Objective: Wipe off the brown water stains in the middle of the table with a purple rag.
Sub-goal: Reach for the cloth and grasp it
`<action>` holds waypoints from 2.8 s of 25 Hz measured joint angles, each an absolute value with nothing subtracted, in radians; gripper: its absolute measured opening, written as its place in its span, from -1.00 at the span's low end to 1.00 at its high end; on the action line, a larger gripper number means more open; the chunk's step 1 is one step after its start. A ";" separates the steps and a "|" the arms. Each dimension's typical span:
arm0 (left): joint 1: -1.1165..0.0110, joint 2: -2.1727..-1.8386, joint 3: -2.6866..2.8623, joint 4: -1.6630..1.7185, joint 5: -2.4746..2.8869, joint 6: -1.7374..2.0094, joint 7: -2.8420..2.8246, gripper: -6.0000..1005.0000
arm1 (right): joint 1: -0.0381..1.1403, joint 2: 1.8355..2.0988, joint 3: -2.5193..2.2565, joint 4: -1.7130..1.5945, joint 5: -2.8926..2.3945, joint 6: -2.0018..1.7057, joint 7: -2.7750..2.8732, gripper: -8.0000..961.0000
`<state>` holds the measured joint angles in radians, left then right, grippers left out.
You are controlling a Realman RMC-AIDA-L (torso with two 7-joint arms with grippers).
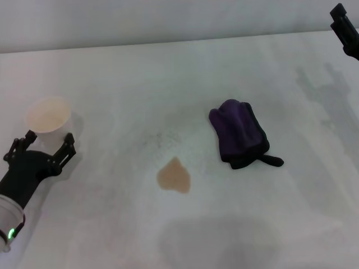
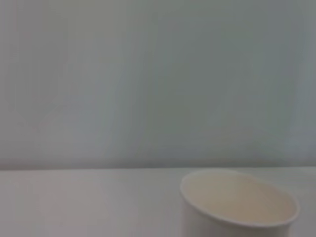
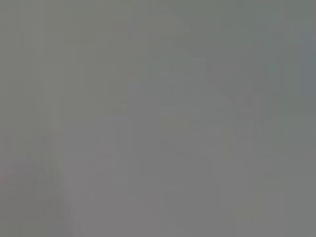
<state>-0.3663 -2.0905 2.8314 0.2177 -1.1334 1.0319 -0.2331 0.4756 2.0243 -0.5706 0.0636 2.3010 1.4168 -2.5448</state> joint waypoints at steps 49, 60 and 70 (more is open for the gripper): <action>-0.288 -2.080 2.830 0.122 -1.330 1.270 -0.547 0.77 | 0.460 2.019 -1.695 -1.496 0.483 1.084 -0.365 0.76; -0.316 -2.079 2.830 0.094 -1.380 1.301 -0.543 0.77 | 0.458 2.022 -1.770 -1.386 0.392 1.092 -0.193 0.75; -0.317 -2.080 2.830 0.093 -1.382 1.304 -0.543 0.77 | 0.472 2.022 -1.774 -1.275 0.401 1.011 -0.166 0.75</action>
